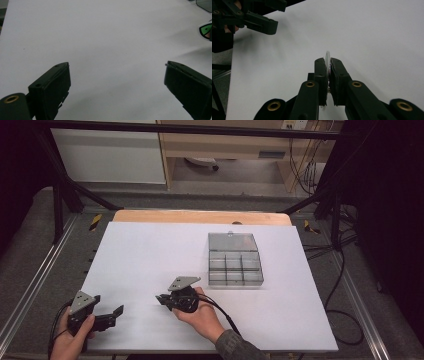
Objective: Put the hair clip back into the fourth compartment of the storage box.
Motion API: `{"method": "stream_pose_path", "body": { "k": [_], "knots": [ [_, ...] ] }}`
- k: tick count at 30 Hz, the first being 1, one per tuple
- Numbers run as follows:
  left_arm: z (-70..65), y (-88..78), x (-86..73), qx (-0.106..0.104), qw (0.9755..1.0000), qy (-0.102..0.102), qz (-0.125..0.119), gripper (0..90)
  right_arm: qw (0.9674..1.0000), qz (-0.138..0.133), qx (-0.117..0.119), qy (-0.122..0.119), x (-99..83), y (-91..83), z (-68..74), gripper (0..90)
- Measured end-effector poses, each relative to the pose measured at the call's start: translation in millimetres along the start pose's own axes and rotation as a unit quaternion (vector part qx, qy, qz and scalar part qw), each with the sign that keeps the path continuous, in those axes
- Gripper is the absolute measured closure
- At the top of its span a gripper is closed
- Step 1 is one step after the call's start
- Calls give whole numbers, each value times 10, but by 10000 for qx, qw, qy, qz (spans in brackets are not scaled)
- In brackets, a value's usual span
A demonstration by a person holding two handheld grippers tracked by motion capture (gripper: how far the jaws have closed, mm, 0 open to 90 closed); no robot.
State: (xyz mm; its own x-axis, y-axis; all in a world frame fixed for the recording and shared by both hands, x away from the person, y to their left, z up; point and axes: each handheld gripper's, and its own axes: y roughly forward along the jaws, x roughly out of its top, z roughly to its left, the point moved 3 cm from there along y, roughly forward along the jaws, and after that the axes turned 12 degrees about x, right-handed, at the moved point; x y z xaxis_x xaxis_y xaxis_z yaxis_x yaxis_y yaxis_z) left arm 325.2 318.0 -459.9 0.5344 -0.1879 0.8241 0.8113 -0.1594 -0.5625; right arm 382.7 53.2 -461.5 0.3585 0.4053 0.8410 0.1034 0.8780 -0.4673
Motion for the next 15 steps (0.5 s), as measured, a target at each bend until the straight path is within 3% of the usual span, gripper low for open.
{"method": "stream_pose_path", "body": {
  "k": [15],
  "knots": [
    [-61,-6,13,-155,9997,171,-9,68,9998,-144,-91,43,-7,2,-5,844]
  ]
}}
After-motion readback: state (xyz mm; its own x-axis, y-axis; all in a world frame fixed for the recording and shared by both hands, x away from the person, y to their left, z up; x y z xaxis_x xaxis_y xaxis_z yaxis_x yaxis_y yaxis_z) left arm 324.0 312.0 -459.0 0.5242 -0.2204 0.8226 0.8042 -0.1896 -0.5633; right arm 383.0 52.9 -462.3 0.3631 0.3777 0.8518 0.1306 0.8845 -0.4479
